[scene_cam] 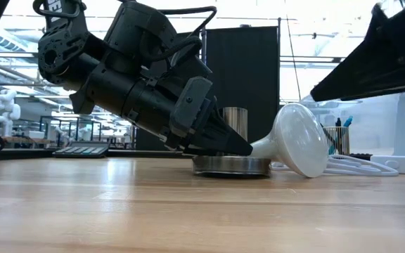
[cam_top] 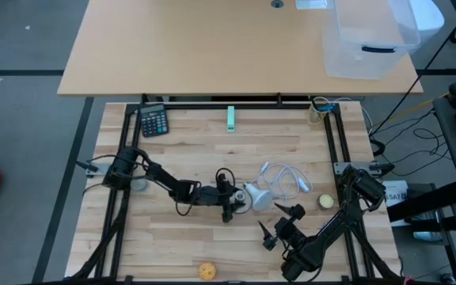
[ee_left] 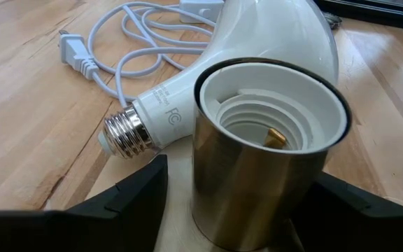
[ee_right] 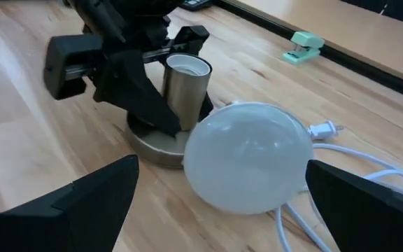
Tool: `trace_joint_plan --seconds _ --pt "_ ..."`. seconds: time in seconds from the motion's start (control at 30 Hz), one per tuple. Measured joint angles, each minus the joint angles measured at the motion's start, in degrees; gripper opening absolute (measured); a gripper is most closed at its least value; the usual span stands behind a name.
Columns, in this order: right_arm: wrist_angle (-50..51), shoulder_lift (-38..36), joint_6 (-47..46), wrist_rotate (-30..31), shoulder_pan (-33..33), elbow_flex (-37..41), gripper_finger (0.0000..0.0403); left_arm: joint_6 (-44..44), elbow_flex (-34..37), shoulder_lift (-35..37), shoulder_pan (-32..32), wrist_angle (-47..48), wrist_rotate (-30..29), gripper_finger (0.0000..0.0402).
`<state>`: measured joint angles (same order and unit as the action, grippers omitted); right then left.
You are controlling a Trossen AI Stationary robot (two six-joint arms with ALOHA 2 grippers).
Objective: Screw lightbulb
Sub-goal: Prepare the lamp
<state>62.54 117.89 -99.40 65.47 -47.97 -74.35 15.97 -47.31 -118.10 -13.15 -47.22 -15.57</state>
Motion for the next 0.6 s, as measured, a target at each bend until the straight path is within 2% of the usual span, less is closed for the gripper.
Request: trace_joint_plan --seconds 0.4,0.6 --pt "-0.9 0.0 6.0 -5.4 4.4 0.0 0.0400 0.0 0.0 0.0 0.0 0.0 0.0 0.0267" --pt "-1.1 0.0 6.1 -5.7 5.0 0.0 0.0400 0.0 0.0 0.0 0.0 0.0 0.0 0.0267"
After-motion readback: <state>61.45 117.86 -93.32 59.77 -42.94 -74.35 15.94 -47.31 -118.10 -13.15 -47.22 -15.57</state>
